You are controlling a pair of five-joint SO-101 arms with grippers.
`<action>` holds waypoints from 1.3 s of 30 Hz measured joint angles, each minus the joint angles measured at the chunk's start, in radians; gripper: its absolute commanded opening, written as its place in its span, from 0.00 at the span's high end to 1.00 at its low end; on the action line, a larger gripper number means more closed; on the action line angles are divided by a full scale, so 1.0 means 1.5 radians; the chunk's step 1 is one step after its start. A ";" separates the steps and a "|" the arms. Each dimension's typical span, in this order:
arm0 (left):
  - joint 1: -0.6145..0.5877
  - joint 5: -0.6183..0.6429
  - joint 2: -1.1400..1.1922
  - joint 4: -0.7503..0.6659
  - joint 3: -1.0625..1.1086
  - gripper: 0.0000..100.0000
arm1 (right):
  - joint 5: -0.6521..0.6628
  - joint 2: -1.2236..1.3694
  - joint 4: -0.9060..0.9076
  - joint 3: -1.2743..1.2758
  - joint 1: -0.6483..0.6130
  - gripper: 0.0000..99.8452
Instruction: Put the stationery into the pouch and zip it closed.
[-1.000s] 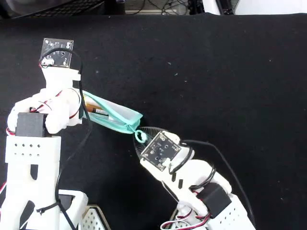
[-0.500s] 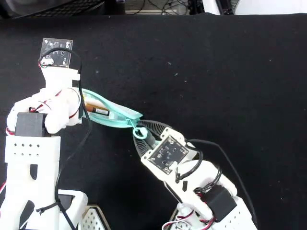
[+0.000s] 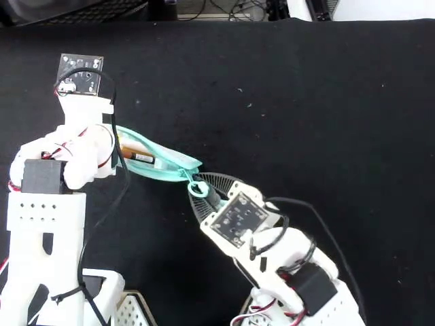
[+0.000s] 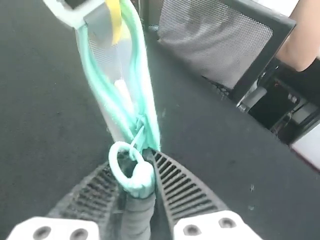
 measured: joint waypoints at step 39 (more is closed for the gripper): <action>-0.077 0.125 -0.009 -0.183 -0.047 0.80 | 0.093 0.599 -0.046 -0.492 0.088 0.99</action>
